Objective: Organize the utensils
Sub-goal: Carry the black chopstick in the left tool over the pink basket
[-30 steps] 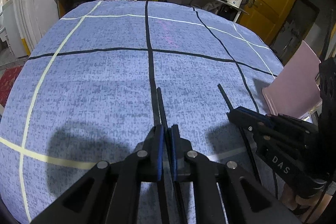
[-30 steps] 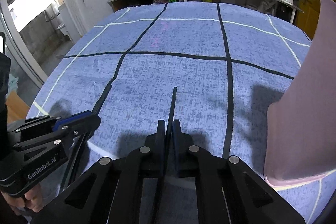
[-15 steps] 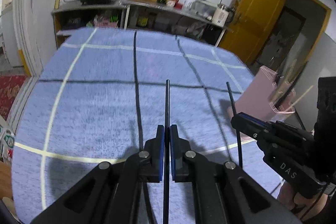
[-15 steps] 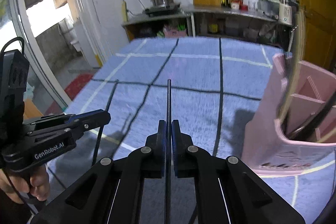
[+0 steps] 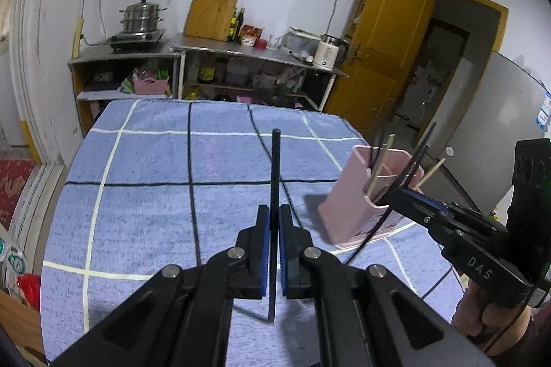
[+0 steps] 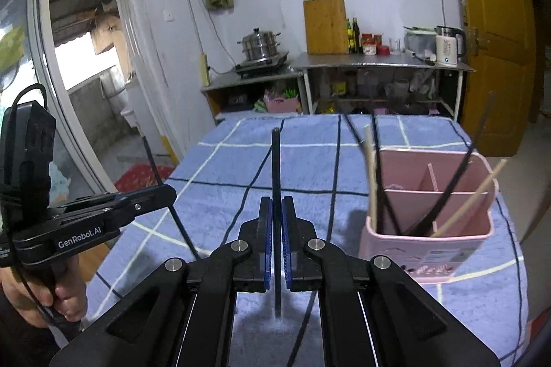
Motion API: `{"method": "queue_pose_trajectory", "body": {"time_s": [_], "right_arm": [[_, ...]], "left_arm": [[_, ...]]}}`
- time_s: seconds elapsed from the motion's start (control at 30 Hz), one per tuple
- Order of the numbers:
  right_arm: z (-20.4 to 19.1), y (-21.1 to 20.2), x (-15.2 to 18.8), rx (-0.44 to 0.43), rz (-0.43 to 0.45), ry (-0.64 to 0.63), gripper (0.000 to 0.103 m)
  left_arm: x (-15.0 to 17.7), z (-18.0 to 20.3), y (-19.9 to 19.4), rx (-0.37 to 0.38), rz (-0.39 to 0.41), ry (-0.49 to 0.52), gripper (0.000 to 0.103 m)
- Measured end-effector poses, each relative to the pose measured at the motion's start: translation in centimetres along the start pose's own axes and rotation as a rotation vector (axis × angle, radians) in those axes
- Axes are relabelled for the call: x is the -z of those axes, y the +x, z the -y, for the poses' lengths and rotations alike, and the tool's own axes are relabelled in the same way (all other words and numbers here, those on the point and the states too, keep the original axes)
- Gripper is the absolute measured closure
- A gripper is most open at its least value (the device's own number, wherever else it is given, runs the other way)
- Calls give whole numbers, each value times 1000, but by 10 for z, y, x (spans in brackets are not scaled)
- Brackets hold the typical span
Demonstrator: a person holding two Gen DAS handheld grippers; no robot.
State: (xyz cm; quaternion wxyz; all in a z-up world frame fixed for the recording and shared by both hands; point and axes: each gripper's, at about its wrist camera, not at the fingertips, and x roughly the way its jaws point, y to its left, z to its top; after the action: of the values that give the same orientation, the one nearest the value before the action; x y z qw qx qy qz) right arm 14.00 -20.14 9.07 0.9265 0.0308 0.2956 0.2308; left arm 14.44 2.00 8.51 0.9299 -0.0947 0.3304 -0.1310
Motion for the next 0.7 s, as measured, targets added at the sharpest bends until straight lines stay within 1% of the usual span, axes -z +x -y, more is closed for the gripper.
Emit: {"method": "queue_pose_trajectory", "body": {"time_s": [0.17, 0.4, 0.57, 0.7], "right_arm": [[10, -15, -2, 12, 18, 16, 98], [24, -37, -1, 39, 38, 36, 98], [34, -55, -3, 67, 60, 49, 98], [46, -77, -12, 88, 99, 64, 98]], "left_arm": [[-4, 16, -4, 18, 11, 28, 98], [-9, 35, -1, 49, 2, 61, 98], [-17, 55, 2, 91, -3, 85, 98], [-29, 75, 2, 143, 7, 99, 98]]}}
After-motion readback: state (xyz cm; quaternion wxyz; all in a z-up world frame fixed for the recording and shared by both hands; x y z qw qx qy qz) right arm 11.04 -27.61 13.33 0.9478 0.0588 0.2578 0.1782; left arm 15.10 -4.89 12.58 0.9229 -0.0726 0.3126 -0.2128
